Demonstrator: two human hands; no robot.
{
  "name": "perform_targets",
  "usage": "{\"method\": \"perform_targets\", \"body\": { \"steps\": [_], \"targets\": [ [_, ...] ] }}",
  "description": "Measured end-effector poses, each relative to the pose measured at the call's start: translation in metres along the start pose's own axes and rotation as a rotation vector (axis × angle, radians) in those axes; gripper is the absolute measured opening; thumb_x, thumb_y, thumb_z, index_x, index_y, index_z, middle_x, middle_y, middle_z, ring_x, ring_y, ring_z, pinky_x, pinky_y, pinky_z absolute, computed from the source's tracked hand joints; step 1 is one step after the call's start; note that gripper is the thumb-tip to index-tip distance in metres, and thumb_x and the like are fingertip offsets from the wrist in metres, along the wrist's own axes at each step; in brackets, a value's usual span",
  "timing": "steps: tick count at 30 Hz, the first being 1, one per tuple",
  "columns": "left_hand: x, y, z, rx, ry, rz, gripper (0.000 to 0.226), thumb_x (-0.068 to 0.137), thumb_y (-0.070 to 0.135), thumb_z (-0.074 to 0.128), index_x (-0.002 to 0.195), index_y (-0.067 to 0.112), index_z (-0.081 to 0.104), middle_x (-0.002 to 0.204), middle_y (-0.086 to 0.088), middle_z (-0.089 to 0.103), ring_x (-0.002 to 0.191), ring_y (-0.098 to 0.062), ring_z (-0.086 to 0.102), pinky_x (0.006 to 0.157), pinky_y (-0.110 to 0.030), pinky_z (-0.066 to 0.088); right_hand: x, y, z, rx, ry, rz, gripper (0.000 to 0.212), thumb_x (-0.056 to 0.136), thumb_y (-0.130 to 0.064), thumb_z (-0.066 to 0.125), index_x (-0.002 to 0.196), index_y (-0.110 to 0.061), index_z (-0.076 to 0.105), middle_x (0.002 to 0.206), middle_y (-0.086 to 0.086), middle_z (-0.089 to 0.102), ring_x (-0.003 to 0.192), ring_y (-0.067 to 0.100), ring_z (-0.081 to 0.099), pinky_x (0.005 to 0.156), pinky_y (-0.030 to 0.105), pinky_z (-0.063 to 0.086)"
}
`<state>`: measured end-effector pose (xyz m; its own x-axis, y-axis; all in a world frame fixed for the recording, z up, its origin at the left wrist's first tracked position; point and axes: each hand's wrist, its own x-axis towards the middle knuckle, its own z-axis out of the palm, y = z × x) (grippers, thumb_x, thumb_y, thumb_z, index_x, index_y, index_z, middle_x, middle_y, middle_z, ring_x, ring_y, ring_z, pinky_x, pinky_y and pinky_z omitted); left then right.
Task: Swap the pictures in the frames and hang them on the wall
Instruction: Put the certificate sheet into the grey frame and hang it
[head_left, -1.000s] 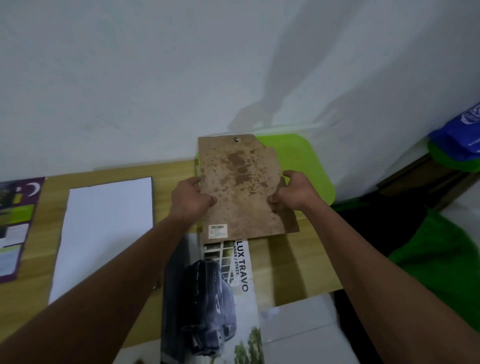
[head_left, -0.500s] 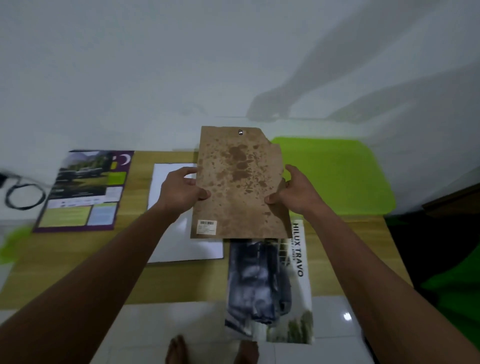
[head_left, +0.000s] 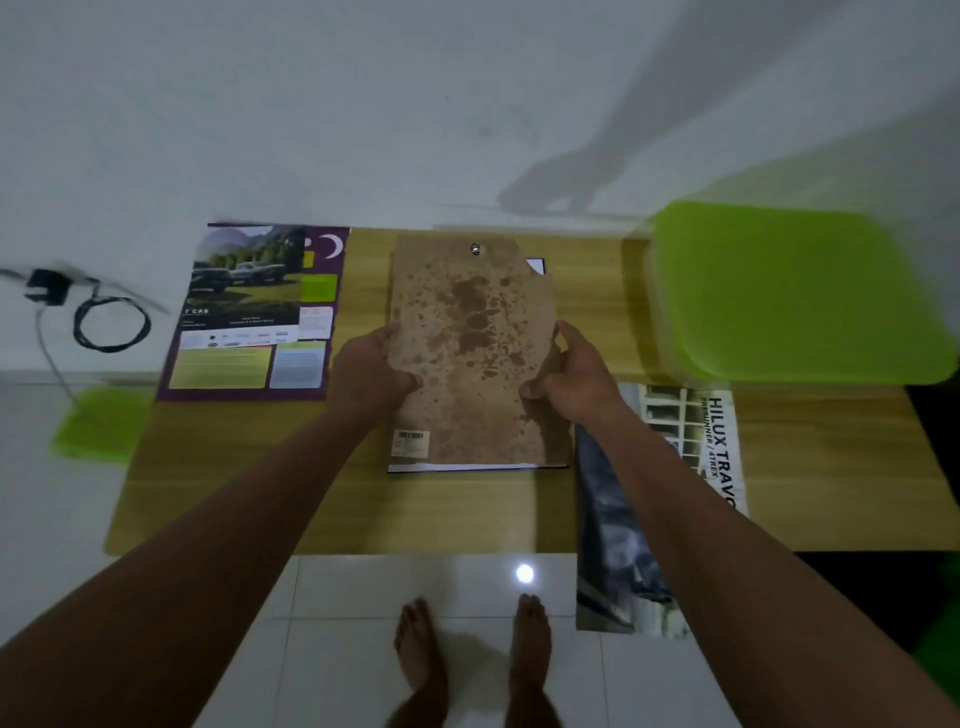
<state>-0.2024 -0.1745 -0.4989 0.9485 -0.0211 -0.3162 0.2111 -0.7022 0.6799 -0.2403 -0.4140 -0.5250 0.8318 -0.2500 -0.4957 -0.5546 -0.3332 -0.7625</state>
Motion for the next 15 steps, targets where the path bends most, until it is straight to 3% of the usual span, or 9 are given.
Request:
{"method": "perform_targets", "body": {
  "steps": [2, 4, 7, 10, 15],
  "targets": [
    [0.003, -0.005, 0.005, -0.001, -0.012, 0.009, 0.081, 0.071, 0.013, 0.081, 0.143, 0.01, 0.044, 0.127, -0.013, 0.061, 0.114, -0.029, 0.058, 0.097, -0.039, 0.048, 0.023, 0.022, 0.007, -0.011, 0.012, 0.007, 0.122, 0.031, -0.037, 0.091, 0.141, -0.025, 0.039, 0.126, 0.005, 0.061, 0.113, 0.028, 0.061, 0.094, 0.049, 0.054],
    [0.006, -0.007, 0.01, 0.023, -0.019, 0.024, 0.078, 0.072, 0.013, 0.08, 0.142, 0.008, 0.045, 0.127, -0.015, 0.061, 0.115, -0.031, 0.057, 0.094, -0.037, 0.046, 0.028, 0.028, 0.011, -0.055, 0.045, 0.015, 0.131, 0.031, -0.044, 0.091, 0.147, -0.031, 0.032, 0.13, 0.006, 0.056, 0.117, 0.027, 0.058, 0.098, 0.047, 0.053],
    [0.01, -0.01, 0.015, 0.063, -0.009, 0.049, 0.078, 0.071, 0.019, 0.08, 0.14, 0.01, 0.047, 0.124, -0.019, 0.059, 0.112, -0.034, 0.056, 0.091, -0.038, 0.047, -0.004, -0.005, 0.009, -0.174, 0.083, 0.023, 0.111, 0.064, -0.02, 0.092, 0.153, -0.025, 0.026, 0.136, 0.011, 0.042, 0.122, 0.028, 0.049, 0.101, 0.034, 0.044],
    [0.015, -0.013, 0.018, 0.098, -0.011, 0.03, 0.082, 0.068, 0.023, 0.082, 0.141, 0.012, 0.046, 0.127, -0.019, 0.053, 0.111, -0.032, 0.055, 0.091, -0.037, 0.047, 0.0, -0.001, 0.003, -0.242, 0.062, 0.038, 0.099, 0.073, -0.016, 0.087, 0.152, -0.025, 0.027, 0.136, 0.012, 0.032, 0.121, 0.03, 0.046, 0.094, 0.025, 0.037],
    [0.012, -0.014, 0.023, 0.149, -0.008, -0.019, 0.079, 0.069, 0.016, 0.081, 0.14, 0.011, 0.046, 0.129, -0.016, 0.044, 0.116, -0.032, 0.049, 0.096, -0.036, 0.042, 0.001, 0.004, 0.005, -0.328, -0.001, 0.068, 0.103, 0.072, -0.026, 0.087, 0.152, -0.024, 0.023, 0.138, 0.012, 0.029, 0.126, 0.035, 0.041, 0.108, 0.038, 0.04]
  ]
}}
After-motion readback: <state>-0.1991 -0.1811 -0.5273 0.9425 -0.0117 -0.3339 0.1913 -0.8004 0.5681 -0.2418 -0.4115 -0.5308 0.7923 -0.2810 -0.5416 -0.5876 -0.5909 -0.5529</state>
